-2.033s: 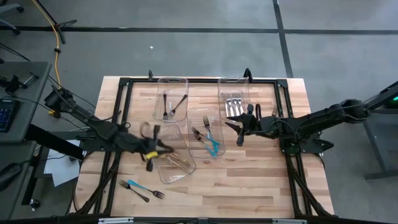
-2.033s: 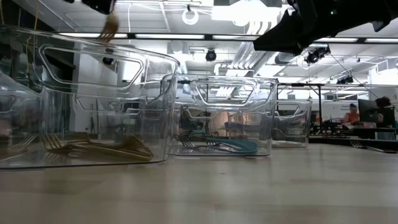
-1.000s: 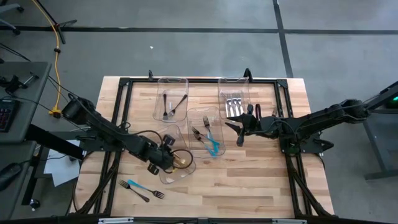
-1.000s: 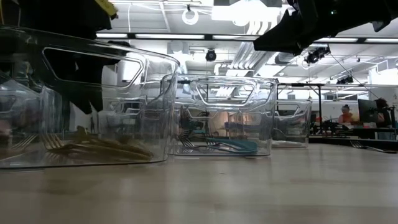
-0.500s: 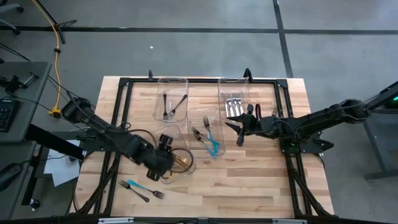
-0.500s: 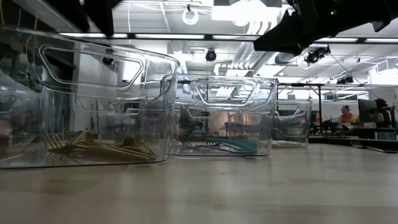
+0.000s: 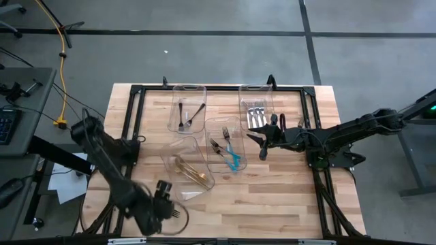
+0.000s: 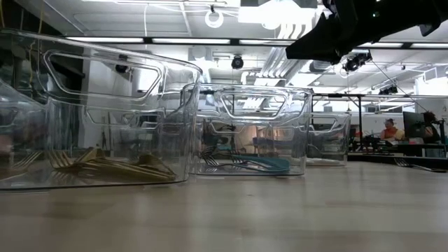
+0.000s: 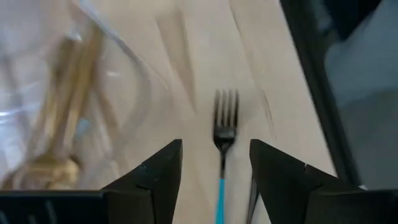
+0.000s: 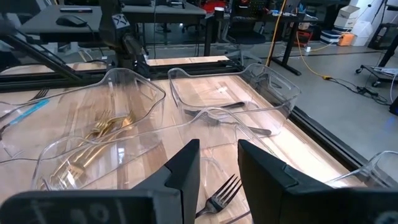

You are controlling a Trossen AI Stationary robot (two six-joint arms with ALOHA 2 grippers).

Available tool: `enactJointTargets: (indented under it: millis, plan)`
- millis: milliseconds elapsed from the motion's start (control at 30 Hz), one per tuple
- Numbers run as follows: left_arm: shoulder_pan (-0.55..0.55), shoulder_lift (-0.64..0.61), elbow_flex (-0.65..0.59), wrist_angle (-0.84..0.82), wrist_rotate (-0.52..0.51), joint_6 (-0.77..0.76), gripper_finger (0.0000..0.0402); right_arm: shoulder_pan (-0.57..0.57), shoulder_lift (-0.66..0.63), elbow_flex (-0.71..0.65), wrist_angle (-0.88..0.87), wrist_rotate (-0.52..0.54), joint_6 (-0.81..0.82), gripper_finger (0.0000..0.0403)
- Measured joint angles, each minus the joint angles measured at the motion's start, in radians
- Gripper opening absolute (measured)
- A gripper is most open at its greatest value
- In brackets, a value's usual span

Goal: Sort silverware by color (type)
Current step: Put the blue fork into the center transparent bin

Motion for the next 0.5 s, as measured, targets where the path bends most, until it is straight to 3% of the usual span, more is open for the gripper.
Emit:
enactJointTargets:
  millis: [167,267,500]
  plan:
    - [-0.049,0.164,-0.001,0.007,0.013,-0.074,0.0182,0.000,0.000,0.000,0.000,0.004,0.000,0.0103]
    - [-0.047,0.230,-0.002,0.014,0.089,-0.090,0.0182,0.000,0.000,0.000,0.000,0.004,0.000,0.0103]
    - [-0.027,0.223,-0.017,0.022,0.108,-0.145,0.0182,0.000,0.000,0.000,0.001,0.003,-0.001,0.0103]
